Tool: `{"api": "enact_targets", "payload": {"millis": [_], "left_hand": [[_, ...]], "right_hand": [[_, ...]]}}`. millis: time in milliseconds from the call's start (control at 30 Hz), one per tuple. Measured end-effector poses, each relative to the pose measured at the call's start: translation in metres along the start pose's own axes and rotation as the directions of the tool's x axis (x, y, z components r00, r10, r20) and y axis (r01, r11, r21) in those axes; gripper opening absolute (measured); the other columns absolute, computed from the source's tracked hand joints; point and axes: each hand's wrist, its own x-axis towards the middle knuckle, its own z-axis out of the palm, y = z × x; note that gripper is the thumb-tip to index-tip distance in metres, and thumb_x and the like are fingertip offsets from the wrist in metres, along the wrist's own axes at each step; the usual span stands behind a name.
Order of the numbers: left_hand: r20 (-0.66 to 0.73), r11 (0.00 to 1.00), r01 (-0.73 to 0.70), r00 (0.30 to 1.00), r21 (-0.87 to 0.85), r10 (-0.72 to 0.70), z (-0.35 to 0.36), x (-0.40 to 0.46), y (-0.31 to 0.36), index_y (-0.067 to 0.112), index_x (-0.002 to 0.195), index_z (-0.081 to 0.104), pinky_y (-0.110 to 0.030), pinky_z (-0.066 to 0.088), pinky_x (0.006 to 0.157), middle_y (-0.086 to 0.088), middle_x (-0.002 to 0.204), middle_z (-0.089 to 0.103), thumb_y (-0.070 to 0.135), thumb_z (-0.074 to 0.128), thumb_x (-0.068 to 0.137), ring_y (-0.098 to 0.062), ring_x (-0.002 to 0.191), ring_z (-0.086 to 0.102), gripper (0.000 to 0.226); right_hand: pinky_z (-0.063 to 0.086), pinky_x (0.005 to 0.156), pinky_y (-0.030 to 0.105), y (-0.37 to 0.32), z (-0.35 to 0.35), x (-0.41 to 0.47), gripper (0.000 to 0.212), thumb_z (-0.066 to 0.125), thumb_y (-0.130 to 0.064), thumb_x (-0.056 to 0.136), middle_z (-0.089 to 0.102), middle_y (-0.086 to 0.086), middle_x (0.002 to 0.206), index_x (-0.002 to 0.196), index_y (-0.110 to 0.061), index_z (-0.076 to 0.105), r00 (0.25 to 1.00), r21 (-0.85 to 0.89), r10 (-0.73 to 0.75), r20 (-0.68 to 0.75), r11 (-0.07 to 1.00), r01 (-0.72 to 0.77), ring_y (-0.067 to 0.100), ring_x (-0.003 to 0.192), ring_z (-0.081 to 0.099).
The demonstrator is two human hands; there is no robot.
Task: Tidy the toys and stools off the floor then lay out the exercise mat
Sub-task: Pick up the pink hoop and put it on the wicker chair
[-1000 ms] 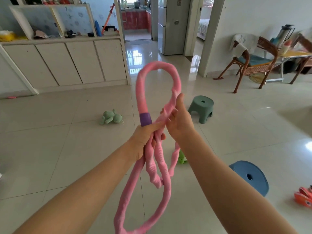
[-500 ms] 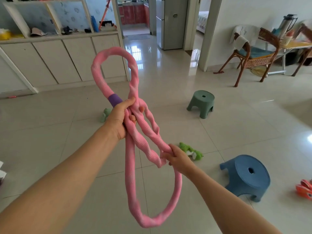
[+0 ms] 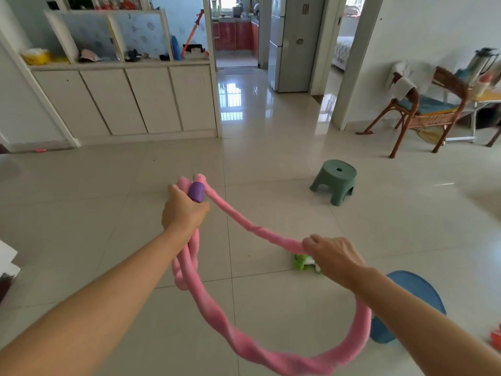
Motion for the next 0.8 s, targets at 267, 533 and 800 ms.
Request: {"api": "enact_targets", "payload": {"millis": [267, 533, 800], "left_hand": [[0.38, 0.965, -0.137, 0.899, -0.226, 0.216, -0.009, -0.01, 0.001, 0.01, 0.092, 0.046, -0.025, 0.045, 0.043, -0.005, 0.074, 0.056, 0.014, 0.08, 0.069, -0.02, 0.049, 0.051, 0.041], [0.585, 0.879, 0.028, 0.756, -0.477, 0.293, -0.03, -0.032, 0.025, 0.014, 0.078, 0.055, -0.013, 0.037, 0.041, 0.005, 0.056, 0.058, 0.025, 0.075, 0.051, 0.0, 0.04, 0.048, 0.035], [0.765, 0.808, 0.112, 0.419, -0.578, 0.489, -0.033, -0.053, 0.042, 0.024, 0.068, 0.07, -0.019, 0.045, 0.05, -0.003, 0.06, 0.055, 0.06, 0.083, 0.046, -0.011, 0.052, 0.051, 0.044]], "right_hand": [[0.034, 0.045, 0.025, -0.055, -0.072, 0.044, 0.012, 0.072, -0.008, 0.072, 0.053, 0.0, 0.064, 0.073, -0.017, 0.064, 0.369, -0.353, -0.639, -0.675, 0.718, 0.6, 0.015, 0.052, 0.043], [0.053, 0.068, 0.044, -0.049, -0.096, 0.053, 0.045, 0.064, -0.048, 0.071, 0.058, 0.009, 0.106, 0.084, -0.006, 0.058, 0.728, 0.372, -0.196, -0.657, 0.755, 0.54, 0.023, 0.085, 0.06], [0.048, 0.088, 0.029, -0.049, -0.103, 0.04, 0.046, 0.081, -0.014, 0.064, 0.052, 0.004, 0.122, 0.088, -0.015, 0.042, 0.887, 0.639, 0.003, -0.462, 0.695, 0.331, 0.021, 0.105, 0.055]]}}
